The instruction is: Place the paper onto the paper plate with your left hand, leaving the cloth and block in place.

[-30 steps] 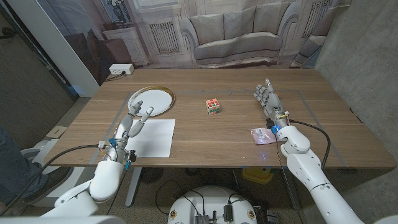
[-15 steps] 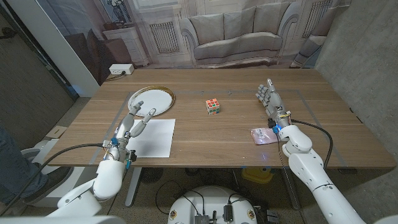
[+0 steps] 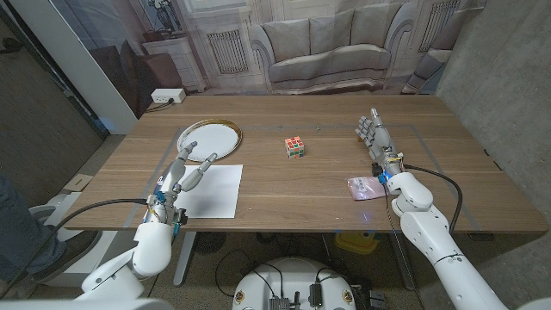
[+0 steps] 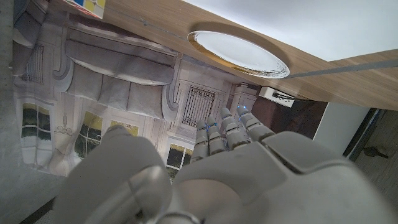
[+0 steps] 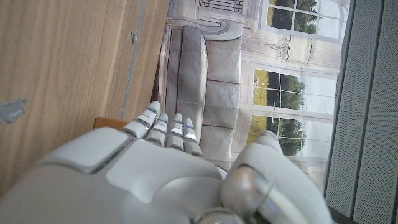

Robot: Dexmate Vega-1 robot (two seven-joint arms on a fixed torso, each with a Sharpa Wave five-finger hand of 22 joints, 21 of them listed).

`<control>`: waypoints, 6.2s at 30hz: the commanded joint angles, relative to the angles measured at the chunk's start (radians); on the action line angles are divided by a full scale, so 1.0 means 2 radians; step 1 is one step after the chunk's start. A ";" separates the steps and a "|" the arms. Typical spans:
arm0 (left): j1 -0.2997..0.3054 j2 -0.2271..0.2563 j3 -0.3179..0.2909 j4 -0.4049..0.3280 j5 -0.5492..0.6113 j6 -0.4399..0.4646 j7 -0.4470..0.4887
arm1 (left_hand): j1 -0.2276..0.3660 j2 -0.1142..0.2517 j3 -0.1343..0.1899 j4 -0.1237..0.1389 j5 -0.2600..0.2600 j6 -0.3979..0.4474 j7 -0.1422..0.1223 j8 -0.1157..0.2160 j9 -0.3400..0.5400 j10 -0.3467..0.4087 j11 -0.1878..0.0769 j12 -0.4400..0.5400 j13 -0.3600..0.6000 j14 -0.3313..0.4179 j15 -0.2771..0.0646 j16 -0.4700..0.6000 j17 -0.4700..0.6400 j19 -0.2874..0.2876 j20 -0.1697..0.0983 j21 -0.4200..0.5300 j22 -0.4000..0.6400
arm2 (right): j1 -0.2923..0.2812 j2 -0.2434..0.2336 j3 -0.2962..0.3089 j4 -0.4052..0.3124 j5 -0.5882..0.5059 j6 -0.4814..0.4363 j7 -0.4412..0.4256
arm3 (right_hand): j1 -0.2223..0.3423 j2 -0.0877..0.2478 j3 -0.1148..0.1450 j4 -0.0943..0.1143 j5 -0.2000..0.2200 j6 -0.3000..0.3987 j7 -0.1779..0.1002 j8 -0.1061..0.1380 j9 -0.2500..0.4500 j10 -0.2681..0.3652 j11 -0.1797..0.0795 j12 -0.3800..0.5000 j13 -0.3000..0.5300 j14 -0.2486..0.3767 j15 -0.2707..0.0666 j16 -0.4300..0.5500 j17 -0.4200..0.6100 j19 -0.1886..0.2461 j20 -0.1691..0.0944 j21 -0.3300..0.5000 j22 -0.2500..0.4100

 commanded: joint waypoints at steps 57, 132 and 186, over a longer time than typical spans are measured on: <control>0.033 -0.088 -0.013 -0.057 0.240 0.181 -0.099 | 0.026 -0.003 -0.011 -0.010 0.017 0.035 -0.011 0.005 0.001 0.026 -0.010 0.000 0.001 0.023 -0.013 -0.001 0.002 0.021 -0.014 -0.001 0.001 | -0.007 -0.006 -0.002 -0.009 0.001 -0.009 -0.002 | 0.002 0.005 -0.005 0.000 -0.002 0.004 -0.003 0.002 0.002 0.002 0.000 0.003 0.002 0.007 0.000 0.001 0.002 0.009 -0.008 -0.008 0.003; -0.014 -0.100 0.054 -0.010 0.314 0.268 -0.144 | 0.052 -0.029 -0.035 -0.024 0.036 0.020 -0.026 -0.011 0.002 0.011 -0.021 -0.012 0.004 0.013 0.000 -0.008 0.005 0.022 0.056 -0.008 0.002 | -0.007 0.001 -0.003 -0.006 0.002 -0.011 -0.007 | 0.003 0.007 -0.008 -0.002 -0.002 0.005 -0.004 0.003 0.002 0.004 0.000 0.004 0.002 0.007 0.001 0.000 0.002 0.011 -0.006 -0.019 0.004; -0.036 -0.115 0.076 0.028 0.289 0.264 -0.122 | 0.058 -0.026 -0.042 -0.024 0.043 0.017 -0.030 -0.013 0.003 0.007 -0.027 -0.013 0.005 0.007 0.000 -0.008 0.006 0.005 0.068 -0.011 0.004 | -0.002 0.006 -0.007 0.008 0.001 -0.008 -0.002 | 0.003 0.008 -0.011 -0.002 -0.003 0.006 -0.006 0.003 0.002 0.005 0.000 0.004 0.002 0.007 0.002 -0.001 0.002 0.011 -0.004 -0.026 0.004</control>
